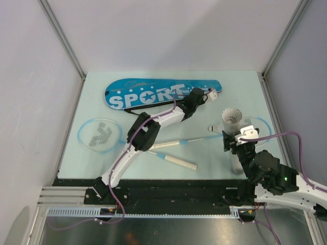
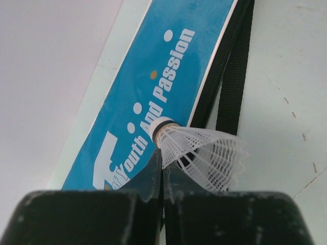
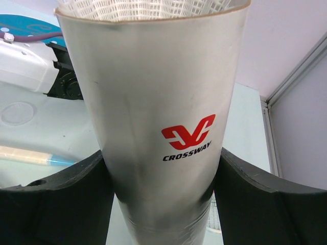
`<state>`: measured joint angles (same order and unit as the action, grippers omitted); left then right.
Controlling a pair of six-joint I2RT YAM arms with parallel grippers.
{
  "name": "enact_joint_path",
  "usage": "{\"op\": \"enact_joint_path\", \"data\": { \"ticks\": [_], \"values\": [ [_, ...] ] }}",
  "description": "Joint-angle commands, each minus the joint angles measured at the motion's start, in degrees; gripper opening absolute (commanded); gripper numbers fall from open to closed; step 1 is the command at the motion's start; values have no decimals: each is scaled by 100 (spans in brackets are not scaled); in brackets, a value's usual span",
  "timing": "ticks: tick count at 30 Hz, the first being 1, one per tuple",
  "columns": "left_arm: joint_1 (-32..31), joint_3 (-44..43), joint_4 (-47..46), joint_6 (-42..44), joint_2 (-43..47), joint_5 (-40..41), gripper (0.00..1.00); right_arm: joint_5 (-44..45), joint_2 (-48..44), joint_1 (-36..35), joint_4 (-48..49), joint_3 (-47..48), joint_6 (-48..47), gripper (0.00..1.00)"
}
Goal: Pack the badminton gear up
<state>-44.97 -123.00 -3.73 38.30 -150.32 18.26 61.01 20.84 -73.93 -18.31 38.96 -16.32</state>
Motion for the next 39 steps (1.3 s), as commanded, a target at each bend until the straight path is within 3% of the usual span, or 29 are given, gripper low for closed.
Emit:
{"op": "enact_joint_path", "data": {
  "ticks": [1, 5, 6, 10, 13, 17, 18, 24, 28, 34, 39],
  "values": [
    [-20, 161, -41, -305, 915, 239, 0, -28, 95, -34, 292, 305, 59, 27],
    [6, 1346, 3, -1446, 2522, 56, 0, -124, 253, -34, 266, 296, -20, 27],
    [32, 1932, 12, -2075, 2934, -32, 0, -133, 306, -34, 266, 296, -151, 27],
    [260, 3385, 188, -3862, 5050, -1296, 0, -239, 604, -25, 301, 288, -503, 27],
    [532, 4317, 241, -5277, 6036, -2447, 0, -318, 833, -25, 345, 296, -740, 27],
    [1104, 5302, 49, -6869, 6890, -4467, 0, -905, 1070, 36, 293, 288, -978, 28],
    [1287, 5704, -118, -7272, 7067, -5316, 0, -1116, 1132, 71, 258, 279, -1057, 28],
    [1246, 6567, -400, -7653, 8288, -7527, 0, -2567, 1177, 186, 169, 200, -1251, 28],
    [1254, 7035, -322, -7698, 9133, -7627, 0, -3200, 1273, 177, -15, 191, -1365, 26],
    [1333, 6957, 310, -7522, 9933, -7039, 0, -2859, 1607, -68, -173, 191, -1374, 26],
    [1185, 6833, 601, -7417, 9847, -7249, 0, -2805, 1616, -227, -138, 191, -1365, 27]
  ]
}}
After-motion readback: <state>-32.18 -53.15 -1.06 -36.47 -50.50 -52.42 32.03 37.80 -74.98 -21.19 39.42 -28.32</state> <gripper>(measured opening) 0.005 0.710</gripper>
